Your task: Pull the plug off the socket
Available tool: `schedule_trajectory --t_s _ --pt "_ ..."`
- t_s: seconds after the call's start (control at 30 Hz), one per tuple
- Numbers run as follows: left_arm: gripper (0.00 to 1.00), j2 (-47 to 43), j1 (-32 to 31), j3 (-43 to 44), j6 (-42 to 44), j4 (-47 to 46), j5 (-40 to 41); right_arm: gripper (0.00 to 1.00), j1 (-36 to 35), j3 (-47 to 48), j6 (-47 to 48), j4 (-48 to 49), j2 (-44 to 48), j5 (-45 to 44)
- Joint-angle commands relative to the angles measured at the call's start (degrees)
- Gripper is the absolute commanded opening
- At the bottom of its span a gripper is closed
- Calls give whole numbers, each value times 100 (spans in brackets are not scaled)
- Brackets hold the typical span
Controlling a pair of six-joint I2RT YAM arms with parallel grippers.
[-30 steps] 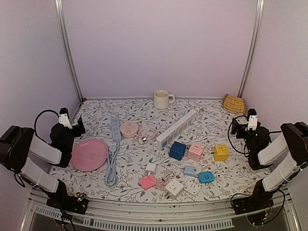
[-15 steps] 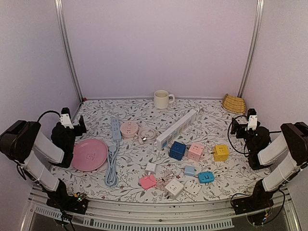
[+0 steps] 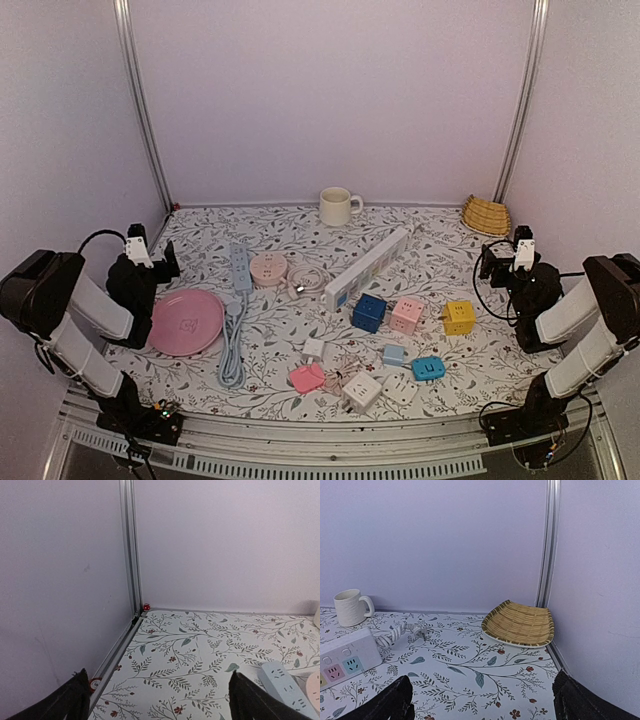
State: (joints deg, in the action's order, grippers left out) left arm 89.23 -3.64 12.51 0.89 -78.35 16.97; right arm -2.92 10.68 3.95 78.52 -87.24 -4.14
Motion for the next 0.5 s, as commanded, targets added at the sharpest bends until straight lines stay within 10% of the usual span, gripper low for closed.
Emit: schedule_trajectory --t_s 0.0,0.47 --pt "97 24 -21 33 69 21 -27 99 29 19 27 107 -56 45" --pt "97 24 -23 32 65 21 -27 99 36 45 19 58 -65 78"
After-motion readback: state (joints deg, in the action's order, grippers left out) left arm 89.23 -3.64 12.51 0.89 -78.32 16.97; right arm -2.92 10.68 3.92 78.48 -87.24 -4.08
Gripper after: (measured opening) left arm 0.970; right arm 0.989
